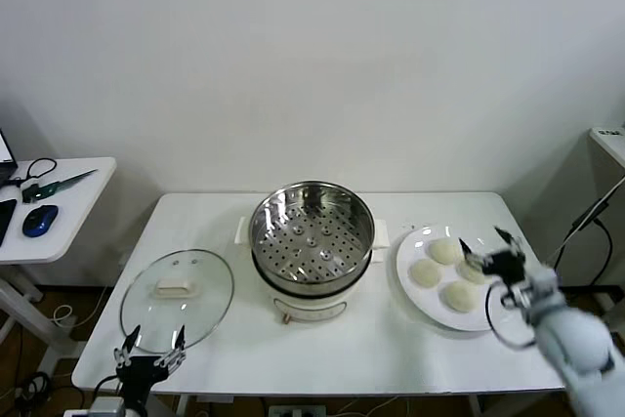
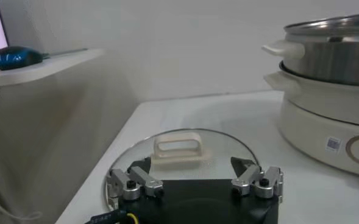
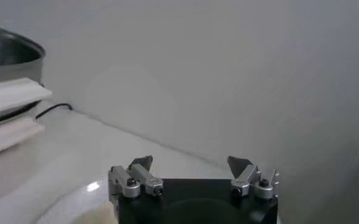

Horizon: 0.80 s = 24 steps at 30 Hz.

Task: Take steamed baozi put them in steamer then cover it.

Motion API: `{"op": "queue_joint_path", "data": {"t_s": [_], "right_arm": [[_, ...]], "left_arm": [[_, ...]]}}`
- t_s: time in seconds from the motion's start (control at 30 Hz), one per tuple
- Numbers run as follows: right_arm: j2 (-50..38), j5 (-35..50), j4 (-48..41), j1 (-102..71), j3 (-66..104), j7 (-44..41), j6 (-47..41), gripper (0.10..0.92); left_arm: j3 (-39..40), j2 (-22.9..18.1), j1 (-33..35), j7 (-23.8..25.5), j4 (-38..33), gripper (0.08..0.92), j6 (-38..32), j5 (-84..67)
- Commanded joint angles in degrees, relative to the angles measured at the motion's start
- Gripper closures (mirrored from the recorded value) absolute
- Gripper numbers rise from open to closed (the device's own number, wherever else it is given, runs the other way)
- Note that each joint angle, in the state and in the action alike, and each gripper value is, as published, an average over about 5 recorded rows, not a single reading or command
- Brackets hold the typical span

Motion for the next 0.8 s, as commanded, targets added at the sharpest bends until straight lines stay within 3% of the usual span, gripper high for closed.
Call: {"op": "queue_joint_path", "data": {"t_s": [0.03,0.2,0.37,0.5,0.8], "right_arm": [[-17.47,-11.23,-14.67,48.90,-47.39,-33.13,8.19,0.203],[-12.64,-13.15,-23.24,68.63,-67.53,-45.98,17.48,0.203],[-6.34,-8.90,-28.73,76.63,-79.32,-50.63,17.44,0.203],[-1.75,-4.79,-30.60,76.06,-83.43,-50.45,14.73,0.203],[7.88,-5.40,-37.15,66.77,-80.59,-42.08,9.46,0.203]], "left_arm": [[0.15,0.15,0.06,0.00,0.03,0.177,-0.31,0.06],[0.26,0.21,0.07,-0.01,0.37,0.177,-0.70,0.08],[0.53,0.23,-0.06,0.02,0.44,0.177,-0.78,0.17],[0.69,0.16,-0.20,0.04,0.55,0.177,-0.82,0.19],[0.82,-0.04,-0.41,0.01,0.97,0.177,-1.13,0.19]]}}
